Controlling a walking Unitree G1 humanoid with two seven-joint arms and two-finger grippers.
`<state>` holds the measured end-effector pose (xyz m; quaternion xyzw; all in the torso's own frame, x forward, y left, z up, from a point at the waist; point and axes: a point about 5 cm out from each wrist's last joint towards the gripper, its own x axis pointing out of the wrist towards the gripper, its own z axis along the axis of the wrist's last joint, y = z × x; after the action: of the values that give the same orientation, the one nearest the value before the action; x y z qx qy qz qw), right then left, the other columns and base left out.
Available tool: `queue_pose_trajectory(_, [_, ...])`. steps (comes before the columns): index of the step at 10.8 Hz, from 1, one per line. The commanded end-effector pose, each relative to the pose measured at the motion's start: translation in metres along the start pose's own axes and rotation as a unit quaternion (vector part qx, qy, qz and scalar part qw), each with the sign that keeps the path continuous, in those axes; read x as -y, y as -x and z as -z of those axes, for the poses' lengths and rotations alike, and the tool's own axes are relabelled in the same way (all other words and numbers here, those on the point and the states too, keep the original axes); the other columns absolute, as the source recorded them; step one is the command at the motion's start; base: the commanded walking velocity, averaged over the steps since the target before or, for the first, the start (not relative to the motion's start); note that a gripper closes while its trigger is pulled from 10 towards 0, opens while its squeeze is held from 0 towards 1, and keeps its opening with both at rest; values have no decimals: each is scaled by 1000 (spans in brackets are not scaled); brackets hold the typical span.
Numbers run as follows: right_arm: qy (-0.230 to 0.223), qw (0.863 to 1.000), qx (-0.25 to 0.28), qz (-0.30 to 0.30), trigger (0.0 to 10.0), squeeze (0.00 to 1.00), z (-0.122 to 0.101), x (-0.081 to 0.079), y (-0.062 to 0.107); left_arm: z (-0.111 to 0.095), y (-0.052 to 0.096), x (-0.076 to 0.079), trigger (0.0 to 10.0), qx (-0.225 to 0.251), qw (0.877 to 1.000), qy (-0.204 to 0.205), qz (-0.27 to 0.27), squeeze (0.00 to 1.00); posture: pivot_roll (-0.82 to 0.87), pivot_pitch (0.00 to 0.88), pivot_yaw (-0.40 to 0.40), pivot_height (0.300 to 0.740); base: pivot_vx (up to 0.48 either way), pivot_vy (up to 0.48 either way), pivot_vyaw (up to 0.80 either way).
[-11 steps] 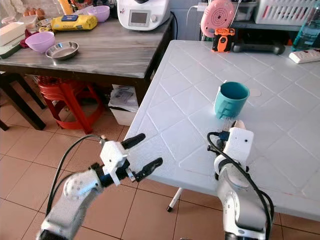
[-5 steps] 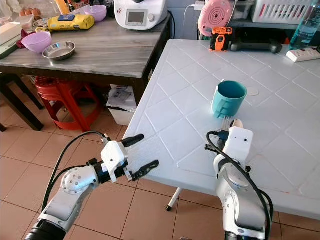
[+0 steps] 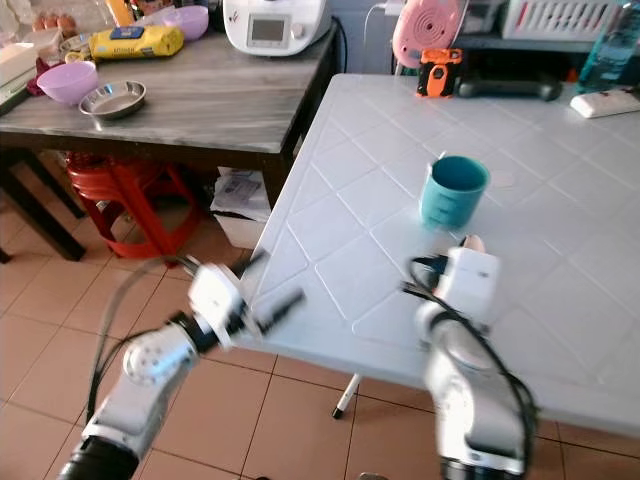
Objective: Setting the table
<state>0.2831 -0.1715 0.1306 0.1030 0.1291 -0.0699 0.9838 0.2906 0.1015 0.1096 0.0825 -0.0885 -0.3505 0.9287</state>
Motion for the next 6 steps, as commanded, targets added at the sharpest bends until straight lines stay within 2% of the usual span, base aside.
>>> queue_pose_trajectory(1, [-3, 1000, 21, -22, 0, 0, -9, -9, 2, 4, 4, -8, 10000, -11, 999, 8, -29, 0, -184, 110, 88, 740, 0, 0, 0])
queue_pose_trajectory(2, [-7, 999, 23, -25, 0, 0, -11, -12, 5, 6, 5, -10, 10000, -14, 998, 23, -50, 0, -180, 107, 83, 740, 0, 0, 0])
queue_pose_trajectory(4, [-18, 998, 45, -38, 0, 0, -17, -19, 7, 6, 3, -7, 10000, -9, 998, 23, -56, 0, -178, 103, 80, 740, 0, 0, 0])
queue_pose_trajectory(6, [-8, 997, 45, -58, 0, 0, -15, -24, 9, 4, 5, -12, 10000, -1, 994, 49, -94, 0, -180, 100, 81, 740, 0, 0, 0])
